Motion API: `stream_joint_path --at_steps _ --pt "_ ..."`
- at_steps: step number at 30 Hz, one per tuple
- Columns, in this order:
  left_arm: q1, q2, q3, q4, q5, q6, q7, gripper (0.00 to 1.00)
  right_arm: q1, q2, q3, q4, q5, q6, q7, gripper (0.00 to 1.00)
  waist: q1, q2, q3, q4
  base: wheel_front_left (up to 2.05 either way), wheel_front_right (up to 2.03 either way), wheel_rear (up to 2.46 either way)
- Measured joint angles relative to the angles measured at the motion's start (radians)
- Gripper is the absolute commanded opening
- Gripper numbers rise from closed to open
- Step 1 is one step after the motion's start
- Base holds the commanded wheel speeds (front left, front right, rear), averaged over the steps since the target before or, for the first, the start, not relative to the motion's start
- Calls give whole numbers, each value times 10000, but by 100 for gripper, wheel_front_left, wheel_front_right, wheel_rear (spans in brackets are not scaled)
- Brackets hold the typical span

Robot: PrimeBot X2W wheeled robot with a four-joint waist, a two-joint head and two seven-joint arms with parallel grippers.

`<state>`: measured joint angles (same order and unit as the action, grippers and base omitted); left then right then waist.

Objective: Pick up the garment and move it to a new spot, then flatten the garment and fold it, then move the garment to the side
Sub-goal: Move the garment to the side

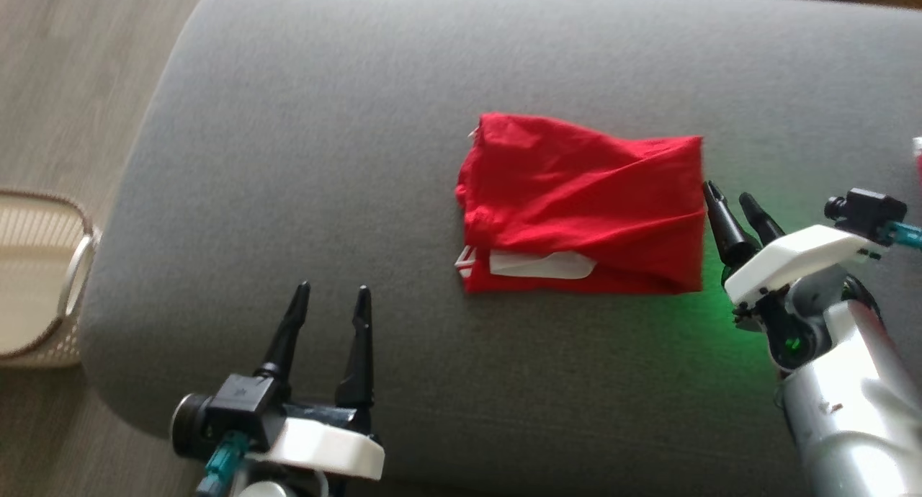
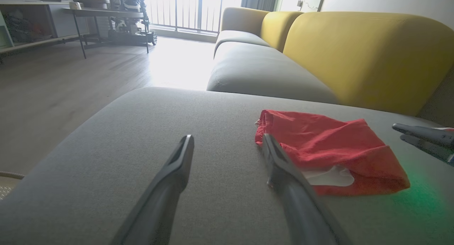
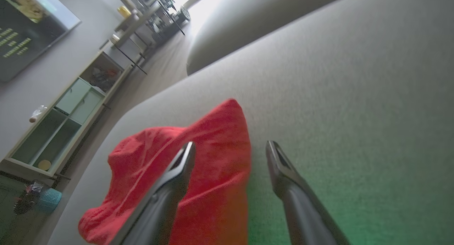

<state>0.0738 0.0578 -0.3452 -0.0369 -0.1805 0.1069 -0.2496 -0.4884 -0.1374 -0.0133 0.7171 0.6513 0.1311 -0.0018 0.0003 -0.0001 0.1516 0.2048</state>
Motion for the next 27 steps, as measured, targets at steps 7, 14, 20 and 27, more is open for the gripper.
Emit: stream_joint_path --at_steps 7,14,20,27 --pt "-441 -12 -79 0 -104 111 0 100 -562 -19 159 986 813 0 844 95 -1 0 597 343 0 0 0" --pt "-585 -15 -35 13 -100 165 0 100 -607 -10 512 976 1377 0 777 0 -3 0 593 239 0 0 0" --pt "-565 -15 29 -6 -61 155 0 100 -571 -453 1151 550 1312 0 690 0 -3 0 468 -312 0 0 0" --pt "-563 -15 119 -61 136 -13 0 100 -613 -1659 1707 -437 410 0 913 0 -3 1 437 -1496 0 0 0"
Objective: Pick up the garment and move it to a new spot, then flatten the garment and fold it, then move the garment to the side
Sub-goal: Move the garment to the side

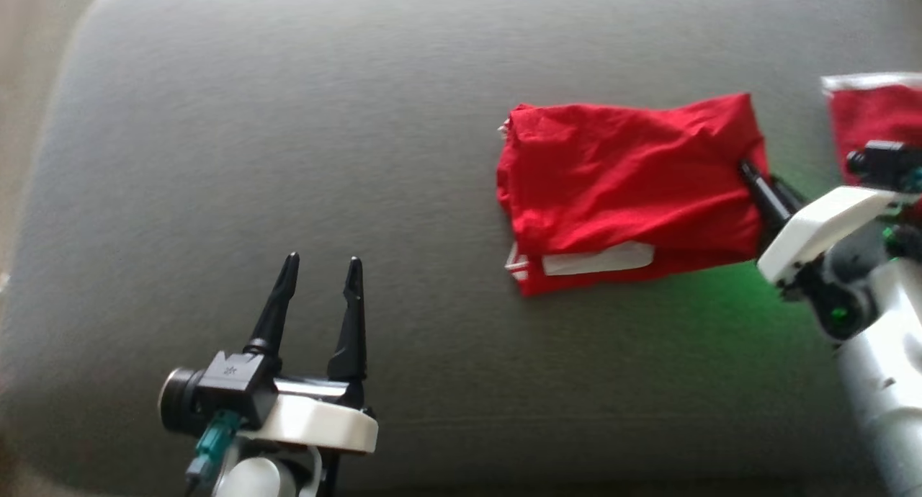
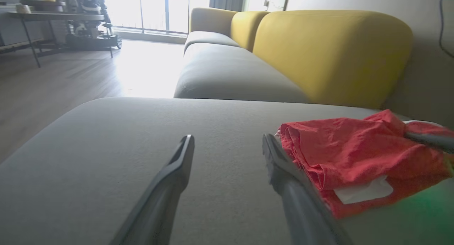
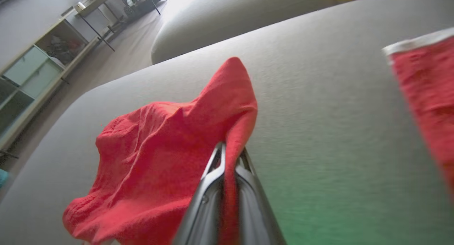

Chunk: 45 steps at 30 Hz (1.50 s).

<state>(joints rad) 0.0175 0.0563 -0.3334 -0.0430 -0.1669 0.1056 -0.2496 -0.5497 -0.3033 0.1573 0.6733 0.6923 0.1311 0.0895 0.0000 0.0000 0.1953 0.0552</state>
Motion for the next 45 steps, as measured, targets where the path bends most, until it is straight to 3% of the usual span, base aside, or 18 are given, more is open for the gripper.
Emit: stream_joint_path --at_steps 9,15,22,30,32,34,35,41,45 --pt "-95 -2 213 77 359 -370 -2 100 -1382 -938 -155 -562 -817 0 619 0 0 0 288 -1748 0 0 0" --pt "-477 -2 247 117 583 -545 -2 100 -1933 -1290 -568 -364 -1204 0 616 0 0 0 668 -2345 0 0 0" --pt "-717 -2 282 167 782 -732 -2 100 -2883 -1446 -688 157 -1799 0 489 0 2 0 1272 -2653 0 0 0" --pt "-1108 -2 278 221 788 -880 -2 100 -3414 -1799 -951 1045 -2443 0 245 2 1 0 1567 -2409 0 0 0" --pt "-1105 -2 280 230 786 -880 -2 100 -3495 -1791 -1110 1302 -2523 0 234 43 1 0 1565 -2327 0 0 0" --pt "-1105 -2 274 255 763 -878 -4 100 -3550 -1791 -1296 1622 -2765 0 88 96 0 0 1529 -2258 0 0 0" --pt "-1105 -4 268 278 750 -878 -13 100 -3593 -1799 -1461 1824 -2897 0 -35 100 0 0 1504 -2220 0 0 0" --pt "-1066 -4 251 479 336 -625 -69 100 -3614 -1676 -2299 2395 -4366 0 -1335 100 0 1 1016 -1981 0 0 0" --pt "-841 -6 259 573 -132 -307 -69 100 -3103 -849 -2109 1954 -4665 0 -1952 100 -1 0 475 -1837 0 0 0"
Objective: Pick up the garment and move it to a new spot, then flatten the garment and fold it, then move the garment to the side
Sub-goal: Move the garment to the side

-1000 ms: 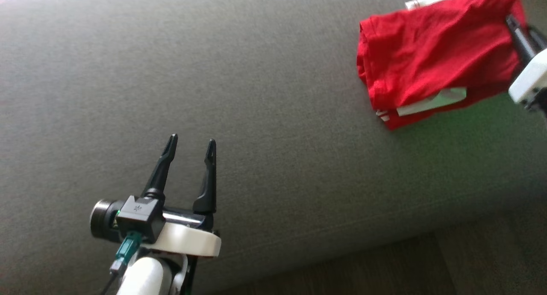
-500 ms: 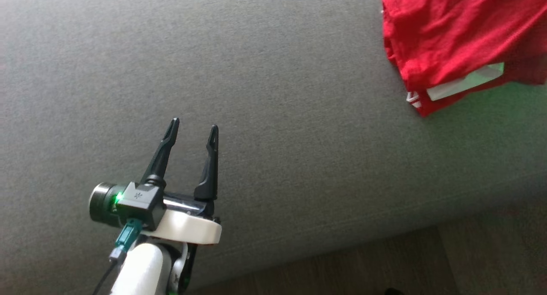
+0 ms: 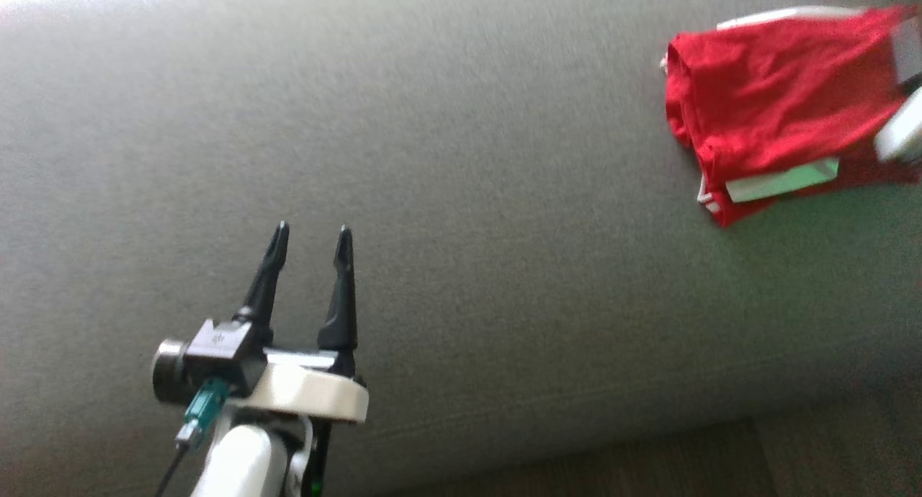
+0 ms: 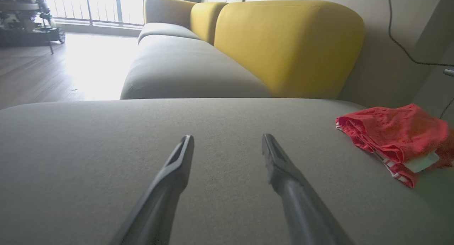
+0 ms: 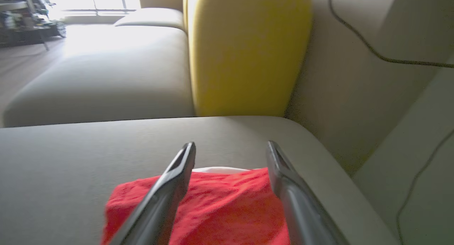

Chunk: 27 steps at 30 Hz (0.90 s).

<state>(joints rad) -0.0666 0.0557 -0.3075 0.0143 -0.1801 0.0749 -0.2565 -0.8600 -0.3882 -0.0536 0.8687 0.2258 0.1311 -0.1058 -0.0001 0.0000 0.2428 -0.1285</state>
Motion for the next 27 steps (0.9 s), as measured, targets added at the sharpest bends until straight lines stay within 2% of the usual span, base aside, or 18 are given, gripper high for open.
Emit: stream_joint_path --at_steps 3,8,13,15,19,27 --pt "411 -2 6 165 -453 324 0 100 1133 715 382 -479 -46 0 -408 100 0 0 -461 133 0 0 0" --pt "939 -2 -2 428 -978 662 0 100 3051 1526 704 -1461 -368 0 -1085 100 0 0 -1243 382 0 0 0" --pt "1284 -2 -46 750 -1187 717 0 100 4612 2851 -121 -2686 -725 0 -1411 100 -1 0 -1998 679 0 0 0" --pt "1460 0 -50 702 -1233 715 0 100 5381 3189 -395 -3302 -1133 0 -1427 100 -1 0 -2266 820 0 0 0" --pt "1671 0 0 493 -1151 581 0 100 6758 3302 -692 -4987 -1965 0 -1461 100 -1 0 -2645 1123 0 0 0" --pt "2205 6 535 -50 -491 385 0 100 8477 3386 -407 -7375 -1582 0 -1469 100 -1 0 -3114 1410 0 0 0"
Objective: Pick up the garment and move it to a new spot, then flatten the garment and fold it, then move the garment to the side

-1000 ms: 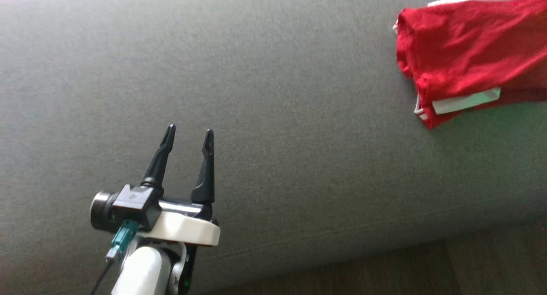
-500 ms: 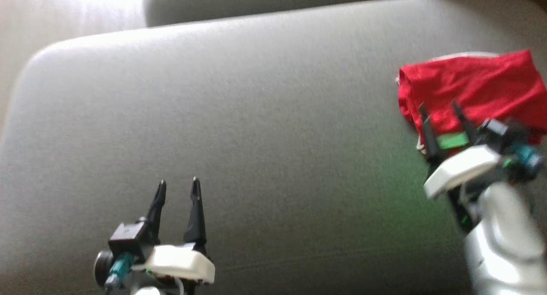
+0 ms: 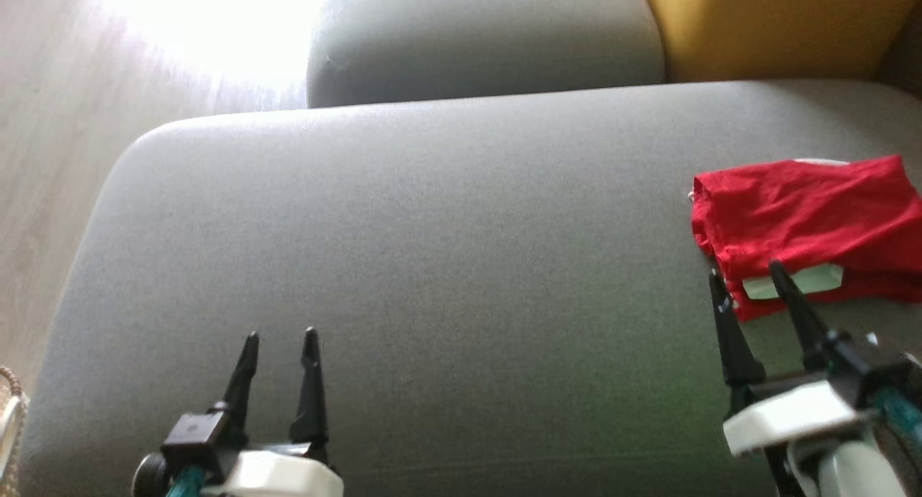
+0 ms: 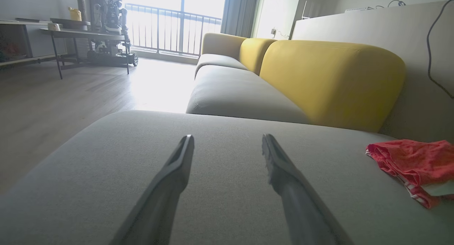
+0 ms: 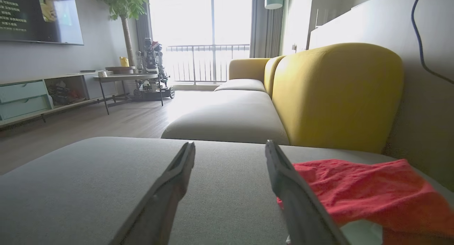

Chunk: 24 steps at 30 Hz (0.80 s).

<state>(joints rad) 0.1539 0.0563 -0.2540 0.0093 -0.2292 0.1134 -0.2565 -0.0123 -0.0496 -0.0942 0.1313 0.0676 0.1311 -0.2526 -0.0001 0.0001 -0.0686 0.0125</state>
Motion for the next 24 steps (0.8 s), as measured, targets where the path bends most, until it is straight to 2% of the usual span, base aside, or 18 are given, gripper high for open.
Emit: stream_joint_path --at_steps 4,10,20,21,24 --pt "317 0 163 -56 148 -54 0 100 825 6 -42 -529 36 0 0 100 0 0 -128 19 0 0 0" --pt "365 2 339 -50 504 -169 0 100 1818 92 -150 -564 387 0 0 100 0 0 -253 110 0 0 0" --pt "495 4 408 0 518 -171 0 100 1941 102 -128 -610 466 0 0 100 1 0 -319 10 0 0 0" --pt "496 4 403 40 516 -171 0 0 1941 105 -134 -583 466 0 2 0 1 0 -330 7 0 0 0" --pt "610 4 372 577 500 -169 10 0 2015 127 -98 -46 466 0 10 0 1 0 -330 5 0 0 0"
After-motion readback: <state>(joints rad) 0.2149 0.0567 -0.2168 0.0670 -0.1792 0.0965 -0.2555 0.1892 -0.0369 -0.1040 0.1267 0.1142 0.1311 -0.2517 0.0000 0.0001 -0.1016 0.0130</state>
